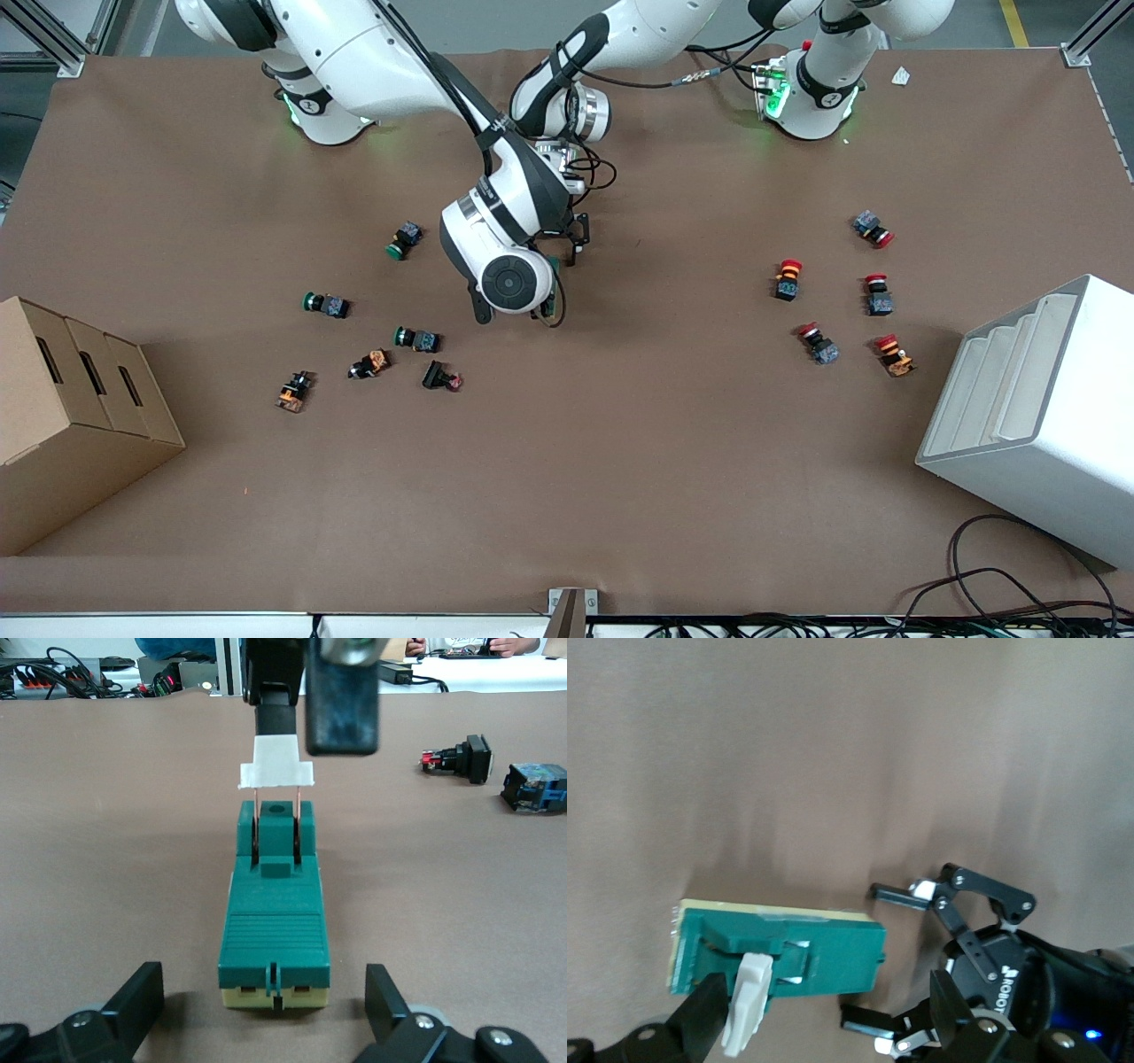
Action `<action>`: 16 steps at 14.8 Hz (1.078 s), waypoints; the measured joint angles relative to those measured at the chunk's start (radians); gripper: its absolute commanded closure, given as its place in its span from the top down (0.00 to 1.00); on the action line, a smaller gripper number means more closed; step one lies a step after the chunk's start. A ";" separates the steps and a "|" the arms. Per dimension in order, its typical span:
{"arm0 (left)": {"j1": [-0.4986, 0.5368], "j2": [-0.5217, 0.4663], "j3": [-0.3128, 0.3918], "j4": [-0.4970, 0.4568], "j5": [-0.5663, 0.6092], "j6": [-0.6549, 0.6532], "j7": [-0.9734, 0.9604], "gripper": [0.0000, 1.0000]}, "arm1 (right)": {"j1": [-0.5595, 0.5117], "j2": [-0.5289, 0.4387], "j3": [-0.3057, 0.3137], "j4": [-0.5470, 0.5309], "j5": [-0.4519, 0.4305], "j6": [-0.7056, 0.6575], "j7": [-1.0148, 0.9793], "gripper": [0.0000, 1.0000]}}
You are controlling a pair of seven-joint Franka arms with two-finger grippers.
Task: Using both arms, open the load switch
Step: 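Press the white handle down with the right gripper while the left gripper steadies it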
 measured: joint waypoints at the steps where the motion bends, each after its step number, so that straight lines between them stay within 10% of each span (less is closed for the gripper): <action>1: 0.000 0.000 0.000 0.000 0.000 0.000 0.000 1.00 | 0.000 0.000 0.001 0.001 0.000 -0.020 0.000 1.00; 16: -0.014 0.001 0.000 0.000 0.000 -0.002 0.000 0.99 | 0.019 0.000 0.025 0.016 0.012 -0.095 0.000 1.00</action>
